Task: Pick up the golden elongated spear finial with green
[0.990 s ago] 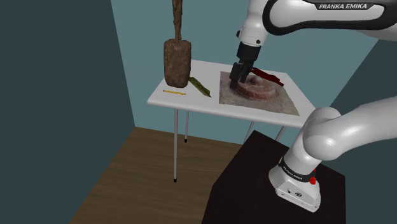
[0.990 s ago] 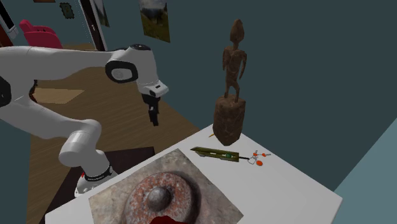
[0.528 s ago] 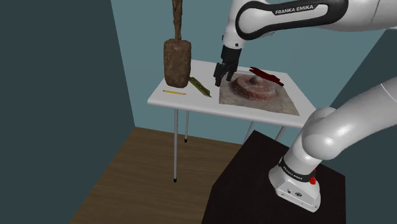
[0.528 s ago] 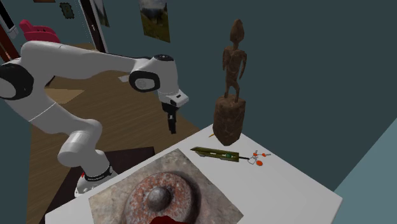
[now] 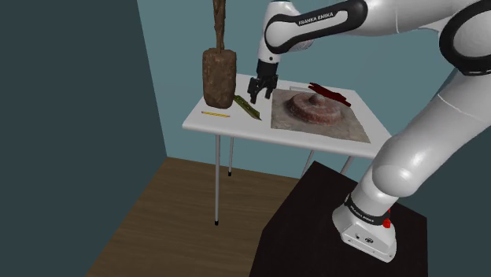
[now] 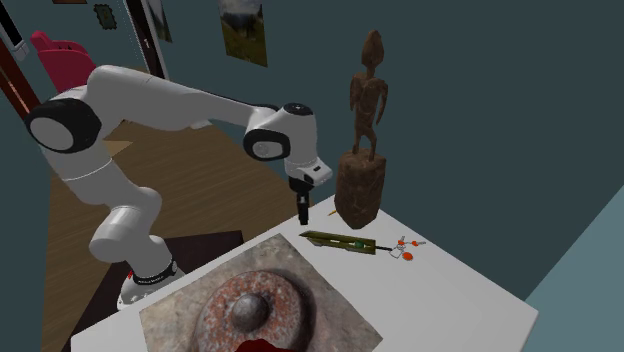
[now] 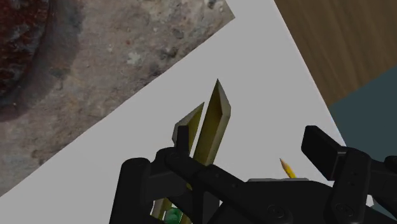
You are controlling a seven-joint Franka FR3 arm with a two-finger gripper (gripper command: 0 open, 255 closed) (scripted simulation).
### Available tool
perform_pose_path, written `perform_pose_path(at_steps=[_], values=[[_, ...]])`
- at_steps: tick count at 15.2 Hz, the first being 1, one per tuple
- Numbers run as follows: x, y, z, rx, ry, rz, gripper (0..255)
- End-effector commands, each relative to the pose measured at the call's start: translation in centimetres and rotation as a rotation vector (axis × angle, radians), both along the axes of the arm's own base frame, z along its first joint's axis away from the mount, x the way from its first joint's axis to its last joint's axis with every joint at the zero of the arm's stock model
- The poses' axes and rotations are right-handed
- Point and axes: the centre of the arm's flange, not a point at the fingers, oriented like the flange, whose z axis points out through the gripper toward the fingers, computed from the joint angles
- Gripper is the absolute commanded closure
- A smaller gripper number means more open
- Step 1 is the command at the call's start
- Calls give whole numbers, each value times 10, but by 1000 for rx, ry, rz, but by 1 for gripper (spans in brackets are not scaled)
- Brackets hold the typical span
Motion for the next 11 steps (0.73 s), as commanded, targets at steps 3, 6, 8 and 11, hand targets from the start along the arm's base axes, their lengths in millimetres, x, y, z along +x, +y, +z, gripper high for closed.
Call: perform_pose_path(at_steps=[3,6,8,11], values=[[44,-22,-19,-2,0,-33,0],[77,-39,-33,-4,1,-57,0],[99,-51,-42,-4,1,-74,0],[111,-58,-53,-5,2,-83,0]])
